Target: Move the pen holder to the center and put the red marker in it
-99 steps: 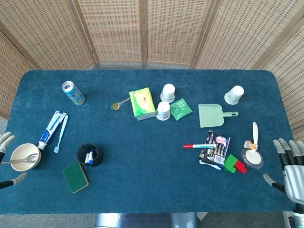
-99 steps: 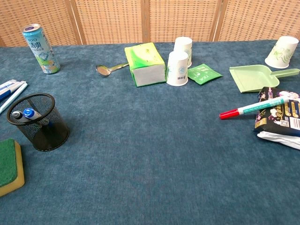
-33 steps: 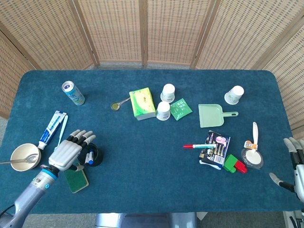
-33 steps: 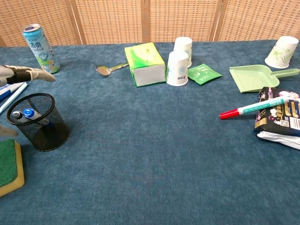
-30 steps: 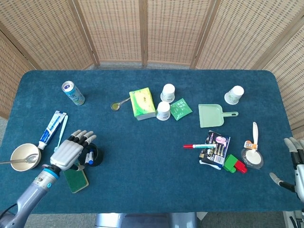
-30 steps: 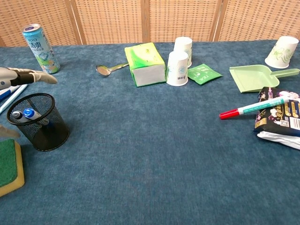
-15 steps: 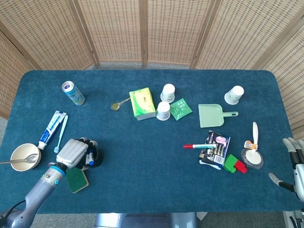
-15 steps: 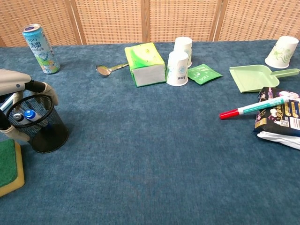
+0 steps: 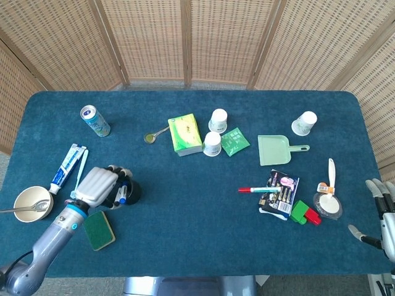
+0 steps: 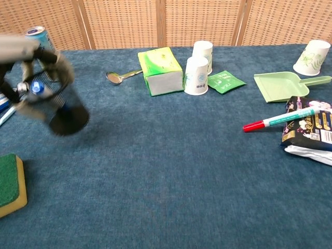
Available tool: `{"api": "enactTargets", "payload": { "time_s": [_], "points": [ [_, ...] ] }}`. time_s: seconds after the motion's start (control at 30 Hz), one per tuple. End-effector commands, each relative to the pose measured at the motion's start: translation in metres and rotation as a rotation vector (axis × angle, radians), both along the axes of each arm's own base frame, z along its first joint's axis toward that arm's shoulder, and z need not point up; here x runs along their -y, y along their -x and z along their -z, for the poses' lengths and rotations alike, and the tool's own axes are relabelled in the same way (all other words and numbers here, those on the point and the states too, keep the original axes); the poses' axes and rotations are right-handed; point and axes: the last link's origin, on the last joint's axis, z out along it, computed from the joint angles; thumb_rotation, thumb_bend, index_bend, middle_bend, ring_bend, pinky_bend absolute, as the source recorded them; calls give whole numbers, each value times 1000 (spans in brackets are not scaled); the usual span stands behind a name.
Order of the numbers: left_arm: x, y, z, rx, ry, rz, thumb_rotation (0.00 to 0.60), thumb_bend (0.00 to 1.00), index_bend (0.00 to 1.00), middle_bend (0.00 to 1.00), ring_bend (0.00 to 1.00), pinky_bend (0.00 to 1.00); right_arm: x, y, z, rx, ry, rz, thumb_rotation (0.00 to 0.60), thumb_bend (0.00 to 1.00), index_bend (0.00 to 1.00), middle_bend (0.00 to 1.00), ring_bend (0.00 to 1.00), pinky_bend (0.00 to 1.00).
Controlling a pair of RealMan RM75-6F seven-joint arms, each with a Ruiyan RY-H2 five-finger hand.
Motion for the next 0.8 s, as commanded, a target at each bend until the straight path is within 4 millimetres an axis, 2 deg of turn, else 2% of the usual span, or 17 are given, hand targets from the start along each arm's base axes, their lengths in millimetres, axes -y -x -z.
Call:
{"api": "enactTargets", "payload": {
  "time_s": [0.03,0.2,0.37,0.47,0.8],
  "points": [
    [-25,-35,-6,28,-9,42,600,57,304,445,332,495,1,2,-3,6,8,5,600,0,80,0,0,0],
    [-54,-60,-3,42,1,25,600,55,298,440,333,438,1,3,-4,9,9,9,600,0,80,0,0,0],
    [-71,-77,6,53,1,-8,600,55,297,438,332,435,3,5,-4,11,8,12,600,0,80,0,0,0],
    [-83,-91,21,73,20,-43,600,54,295,435,330,467,2,5,-6,15,12,11,600,0,81,0,0,0],
    [-87,-137,62,32,58,-35,600,54,281,427,318,484,4,9,-10,33,20,23,600,0,82,0,0,0]
  ]
}}
